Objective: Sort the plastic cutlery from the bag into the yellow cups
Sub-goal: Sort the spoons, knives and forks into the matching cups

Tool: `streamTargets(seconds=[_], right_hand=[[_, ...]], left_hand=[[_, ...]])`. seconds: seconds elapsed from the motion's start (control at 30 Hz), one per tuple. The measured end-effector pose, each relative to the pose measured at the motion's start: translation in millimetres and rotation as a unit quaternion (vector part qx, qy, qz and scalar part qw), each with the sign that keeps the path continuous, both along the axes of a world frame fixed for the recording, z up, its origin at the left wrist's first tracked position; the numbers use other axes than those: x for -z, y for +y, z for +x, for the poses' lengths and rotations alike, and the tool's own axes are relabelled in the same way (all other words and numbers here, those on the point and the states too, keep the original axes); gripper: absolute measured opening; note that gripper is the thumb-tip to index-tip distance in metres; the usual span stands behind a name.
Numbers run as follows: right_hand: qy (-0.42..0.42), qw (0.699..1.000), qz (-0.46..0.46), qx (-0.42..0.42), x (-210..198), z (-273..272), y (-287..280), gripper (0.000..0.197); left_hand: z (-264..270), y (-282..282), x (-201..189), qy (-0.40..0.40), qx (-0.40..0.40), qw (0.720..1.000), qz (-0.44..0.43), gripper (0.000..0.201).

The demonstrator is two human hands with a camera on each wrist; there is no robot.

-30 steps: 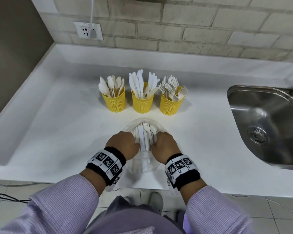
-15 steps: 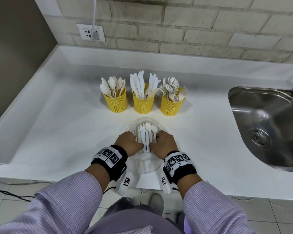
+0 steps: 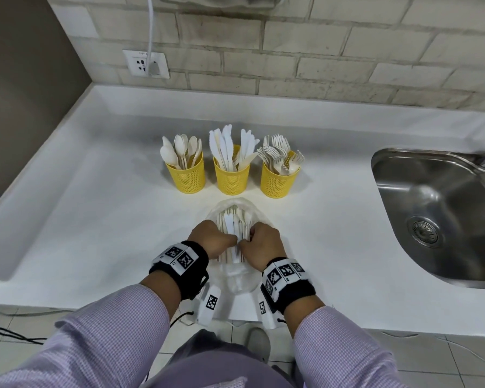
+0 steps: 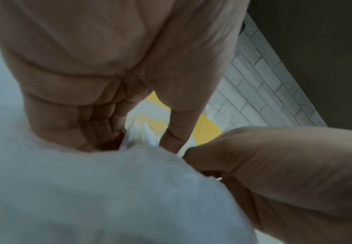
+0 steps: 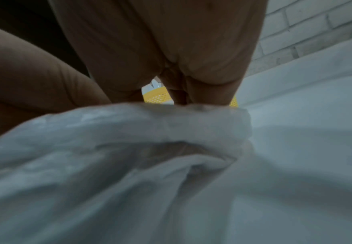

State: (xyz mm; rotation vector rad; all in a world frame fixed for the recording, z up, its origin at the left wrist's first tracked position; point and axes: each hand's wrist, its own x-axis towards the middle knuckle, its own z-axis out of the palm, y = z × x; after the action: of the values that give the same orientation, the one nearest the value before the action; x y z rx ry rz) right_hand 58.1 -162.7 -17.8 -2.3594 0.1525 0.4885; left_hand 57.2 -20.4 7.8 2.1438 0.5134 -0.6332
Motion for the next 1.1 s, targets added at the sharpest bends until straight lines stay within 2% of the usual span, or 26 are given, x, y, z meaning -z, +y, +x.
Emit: streamTargets(seconds=[0.1,0.27,0.4,0.5,0.67,0.8,0.93,1.1], right_hand=[[0.005,1.000,0.026,0.014,-0.4,-1.6,2.7,0.022],[0.015,0.996,0.086,0.036,-3.9,-2.4,-2.8,0.014],[0.038,0.989,0.129,0.063,-3.5,2.6,-4.5,0.015],[0.074,0.977,0.175,0.098,-2.6,4.3,-3.5,0.022],[0.062,0.979,0.180,0.080,-4.3,3.4,0.9,0.026],[0.064,0.974,0.200,0.090,-5.6,3.0,4.4,0.031],[0.059,0.961,0.240,0.123,-2.7,0.5,2.9,0.036],[0.085,0.927,0.318,0.177,-6.7,-1.6,1.9,0.040]], left_hand=[[-1.0,-2.5,-5.2,0.021,-0.020,0.999,-0.039,0.013],[-1.2,-3.3,-3.4,0.031,-0.054,0.994,-0.085,0.017],[2.6,-5.1,-2.4,0.032,-0.051,0.993,-0.099,0.037],[1.9,-3.9,3.8,0.034,-0.075,0.989,-0.125,0.043],[-6.2,-5.8,1.8,0.049,-0.128,0.970,-0.199,0.026],[-7.8,-5.7,0.3,0.062,-0.134,0.959,-0.243,0.026],[-7.1,-7.2,0.9,0.064,-0.141,0.955,-0.253,0.031],[-9.0,-7.1,3.5,0.043,-0.159,0.947,-0.275,0.038]])
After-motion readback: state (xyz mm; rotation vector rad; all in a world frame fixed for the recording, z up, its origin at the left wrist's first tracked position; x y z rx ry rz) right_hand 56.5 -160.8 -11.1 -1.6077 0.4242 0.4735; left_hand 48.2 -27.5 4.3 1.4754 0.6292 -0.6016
